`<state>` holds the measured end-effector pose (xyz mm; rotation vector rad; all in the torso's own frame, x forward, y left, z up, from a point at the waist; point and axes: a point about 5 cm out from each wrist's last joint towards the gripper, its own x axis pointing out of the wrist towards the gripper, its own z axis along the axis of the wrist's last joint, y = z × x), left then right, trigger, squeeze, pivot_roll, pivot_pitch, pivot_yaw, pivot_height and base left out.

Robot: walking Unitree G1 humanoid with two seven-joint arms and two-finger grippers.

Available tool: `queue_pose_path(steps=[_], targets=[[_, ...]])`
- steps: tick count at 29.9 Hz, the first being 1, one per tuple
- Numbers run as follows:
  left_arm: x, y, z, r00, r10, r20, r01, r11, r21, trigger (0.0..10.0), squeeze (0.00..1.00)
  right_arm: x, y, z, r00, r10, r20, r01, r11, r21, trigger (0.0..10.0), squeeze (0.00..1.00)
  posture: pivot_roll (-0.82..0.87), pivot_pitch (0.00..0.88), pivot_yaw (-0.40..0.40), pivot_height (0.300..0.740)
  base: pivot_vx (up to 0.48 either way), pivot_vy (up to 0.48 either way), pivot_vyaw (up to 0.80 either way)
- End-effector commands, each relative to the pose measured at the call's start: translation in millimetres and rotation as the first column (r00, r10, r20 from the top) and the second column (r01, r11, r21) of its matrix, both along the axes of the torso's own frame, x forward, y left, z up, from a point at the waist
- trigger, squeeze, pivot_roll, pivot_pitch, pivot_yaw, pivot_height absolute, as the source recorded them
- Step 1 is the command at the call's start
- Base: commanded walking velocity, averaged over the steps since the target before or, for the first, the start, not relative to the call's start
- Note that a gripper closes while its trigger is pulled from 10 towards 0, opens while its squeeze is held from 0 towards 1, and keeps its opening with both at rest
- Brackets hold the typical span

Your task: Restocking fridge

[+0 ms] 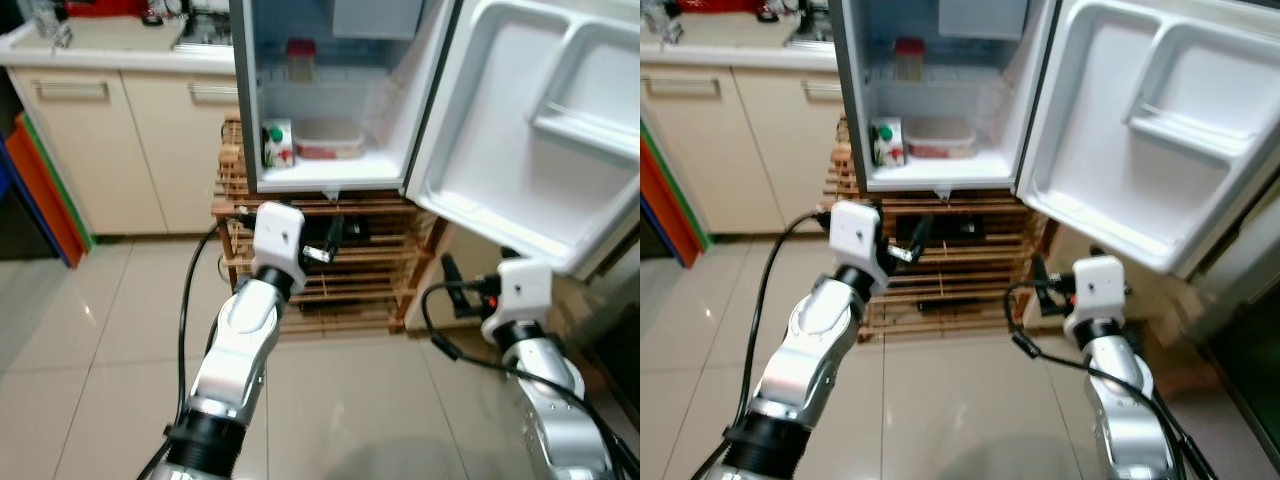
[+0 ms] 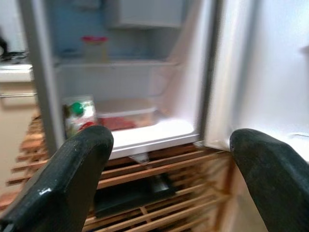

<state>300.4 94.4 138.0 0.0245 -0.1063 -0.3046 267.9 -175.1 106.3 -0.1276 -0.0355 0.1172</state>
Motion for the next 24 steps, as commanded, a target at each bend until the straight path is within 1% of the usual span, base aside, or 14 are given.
queue_pose_path(steps=[1,5,10,14,15,24], targets=[[0.2,-8.9,2.2,0.999,-0.032,0.003,0.032,0.999,-0.006,10.0,0.00,-1.5,-11.4,-3.0,0.999,-0.041,-0.016,0.040,0.999,-0.017,10.0,0.00,-0.02,0.000,-0.057,0.740,0.266,-0.398,0.00],[0.3,-9.3,2.0,0.999,-0.035,0.005,0.035,0.999,-0.002,10.0,0.00,2.3,-10.7,-1.1,0.999,-0.043,-0.006,0.042,0.999,-0.014,10.0,0.00,-0.02,0.000,-0.051,0.740,0.000,-0.421,0.00],[-2.9,-16.7,3.7,0.996,-0.082,0.035,0.081,0.996,0.026,10.0,0.00,8.6,-9.1,-1.3,0.999,-0.040,0.000,0.040,0.999,-0.013,10.0,0.00,-0.01,0.000,-0.048,0.740,0.000,-0.439,0.00],[-6.3,-20.4,4.1,0.993,-0.113,0.045,0.113,0.994,0.013,10.0,0.00,9.6,-8.4,-2.5,0.999,-0.039,-0.002,0.039,0.999,-0.013,10.0,0.00,-0.01,0.000,-0.049,0.740,0.000,-0.440,0.00],[-7.6,-20.9,5.9,0.991,-0.122,0.054,0.123,0.992,-0.021,10.0,0.00,9.9,-7.1,-3.0,0.999,-0.035,-0.003,0.035,0.999,-0.012,10.0,0.00,-0.01,0.000,-0.050,0.740,0.000,0.000,0.00],[-5.6,-20.7,7.4,0.991,-0.123,0.060,0.124,0.992,-0.020,10.0,0.00,9.9,-5.4,-3.8,1.000,-0.018,-0.003,0.018,1.000,-0.009,10.0,0.00,-0.01,0.000,-0.060,0.740,0.000,0.000,0.00]])
